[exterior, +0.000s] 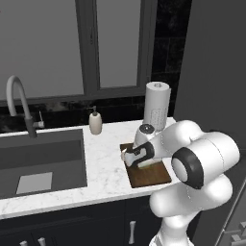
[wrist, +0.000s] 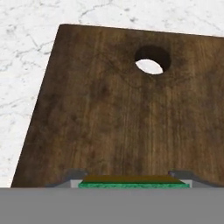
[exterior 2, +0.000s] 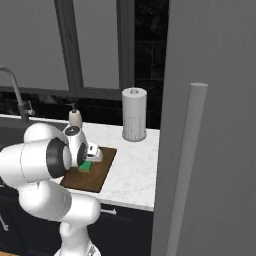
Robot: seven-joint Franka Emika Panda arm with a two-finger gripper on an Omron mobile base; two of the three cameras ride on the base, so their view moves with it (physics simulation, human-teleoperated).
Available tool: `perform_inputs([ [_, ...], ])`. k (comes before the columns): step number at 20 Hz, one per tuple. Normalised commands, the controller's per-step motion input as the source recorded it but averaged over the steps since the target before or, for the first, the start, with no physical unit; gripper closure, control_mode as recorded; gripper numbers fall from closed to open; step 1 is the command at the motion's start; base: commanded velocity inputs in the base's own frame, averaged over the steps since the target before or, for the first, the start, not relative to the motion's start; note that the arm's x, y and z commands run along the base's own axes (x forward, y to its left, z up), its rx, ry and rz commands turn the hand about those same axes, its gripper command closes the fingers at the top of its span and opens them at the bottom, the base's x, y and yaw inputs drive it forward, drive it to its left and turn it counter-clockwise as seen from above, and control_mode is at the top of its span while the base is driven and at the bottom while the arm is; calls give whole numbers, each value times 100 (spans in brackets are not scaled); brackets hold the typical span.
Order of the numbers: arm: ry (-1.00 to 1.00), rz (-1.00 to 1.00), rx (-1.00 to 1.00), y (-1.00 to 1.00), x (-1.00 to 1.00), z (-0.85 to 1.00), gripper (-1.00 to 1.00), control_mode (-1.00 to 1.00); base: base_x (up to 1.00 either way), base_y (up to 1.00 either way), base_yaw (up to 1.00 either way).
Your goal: Pick up the sponge from the counter and clean the cutting board by briefly scrubbing or pressing down on the cutting board. Once finished, release the sponge.
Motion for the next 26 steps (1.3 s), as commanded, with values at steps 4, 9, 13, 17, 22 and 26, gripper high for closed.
perform_inputs([
  [4,0,-5,0,37,14,-1,100,-100,0,0,0],
  [9,0,-7,0,-6,-14,0,100,-100,0,0,0],
  [13,-3,-7,0,-50,-41,-7,100,-100,0,0,0],
  [17,-3,-7,0,-60,-39,-12,100,-100,0,0,0],
  [22,-3,-6,0,-35,-9,-10,100,-100,0,0,0],
  [26,-1,-6,0,3,19,-6,100,-100,0,0,0],
])
